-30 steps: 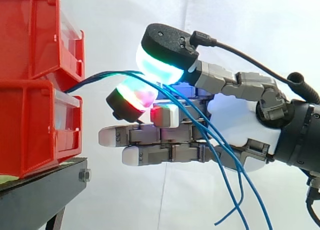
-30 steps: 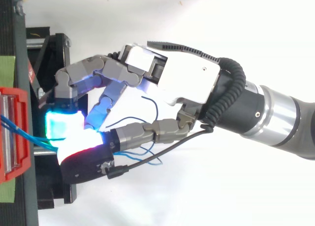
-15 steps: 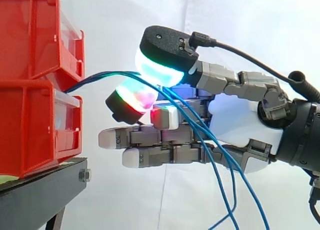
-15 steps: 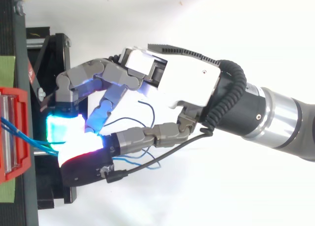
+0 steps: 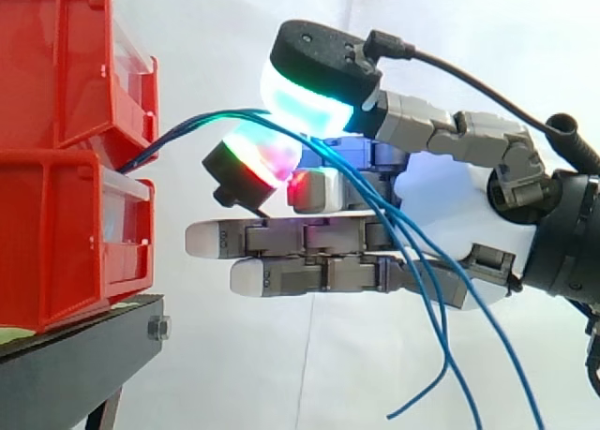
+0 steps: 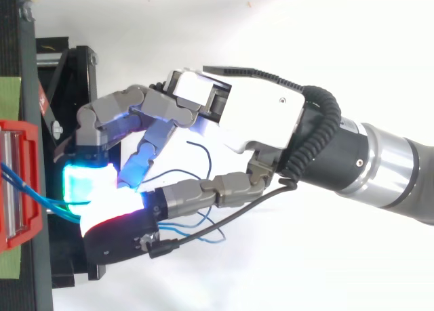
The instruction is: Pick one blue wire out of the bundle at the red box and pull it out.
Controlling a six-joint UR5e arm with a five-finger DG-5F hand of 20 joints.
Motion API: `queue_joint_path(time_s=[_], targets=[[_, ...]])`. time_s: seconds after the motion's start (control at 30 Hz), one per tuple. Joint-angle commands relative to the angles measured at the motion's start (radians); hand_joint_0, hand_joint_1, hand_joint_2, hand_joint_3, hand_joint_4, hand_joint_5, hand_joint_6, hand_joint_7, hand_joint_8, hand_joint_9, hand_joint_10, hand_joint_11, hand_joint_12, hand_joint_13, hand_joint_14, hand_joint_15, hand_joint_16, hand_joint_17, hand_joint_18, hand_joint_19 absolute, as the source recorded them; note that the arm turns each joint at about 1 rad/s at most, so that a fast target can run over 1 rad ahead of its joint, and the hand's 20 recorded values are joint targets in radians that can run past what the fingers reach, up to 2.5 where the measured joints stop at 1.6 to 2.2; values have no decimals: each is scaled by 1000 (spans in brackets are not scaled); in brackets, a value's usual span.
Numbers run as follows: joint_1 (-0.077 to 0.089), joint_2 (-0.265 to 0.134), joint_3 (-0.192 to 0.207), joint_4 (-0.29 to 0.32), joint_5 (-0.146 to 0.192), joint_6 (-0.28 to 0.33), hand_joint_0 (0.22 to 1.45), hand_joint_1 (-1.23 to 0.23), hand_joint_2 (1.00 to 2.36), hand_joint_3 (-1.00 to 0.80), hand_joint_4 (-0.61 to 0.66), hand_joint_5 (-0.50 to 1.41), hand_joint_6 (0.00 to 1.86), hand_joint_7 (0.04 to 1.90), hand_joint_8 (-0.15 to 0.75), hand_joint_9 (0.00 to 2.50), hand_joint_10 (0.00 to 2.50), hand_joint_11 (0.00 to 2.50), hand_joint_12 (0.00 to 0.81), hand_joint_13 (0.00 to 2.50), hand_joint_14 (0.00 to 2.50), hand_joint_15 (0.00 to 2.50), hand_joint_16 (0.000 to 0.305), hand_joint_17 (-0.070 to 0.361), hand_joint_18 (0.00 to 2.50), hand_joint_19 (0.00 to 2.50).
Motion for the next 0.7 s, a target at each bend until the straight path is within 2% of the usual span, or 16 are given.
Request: queue_joint_path(time_s=[0.0,0.17,0.3,0.47,0.67], targets=[[2,17,0,-36,1,6,612,-812,1004,23,30,-96,856,1106,291,1243,20,818,413,622,9,265,59,132,668,327],[2,22,0,-85,0,15,613,-817,1002,24,24,-93,853,1107,280,1107,16,636,411,593,9,224,59,132,669,315],[2,22,0,-93,0,24,619,-831,1002,11,18,-93,850,1113,276,939,12,422,407,548,5,174,58,131,659,301],[2,22,0,-94,0,24,616,-833,1002,19,18,-93,847,1122,277,909,14,400,408,539,6,169,59,132,650,300],[2,22,0,-94,0,24,615,-827,1003,21,25,-94,848,1125,280,974,14,487,413,539,6,189,59,133,644,305]])
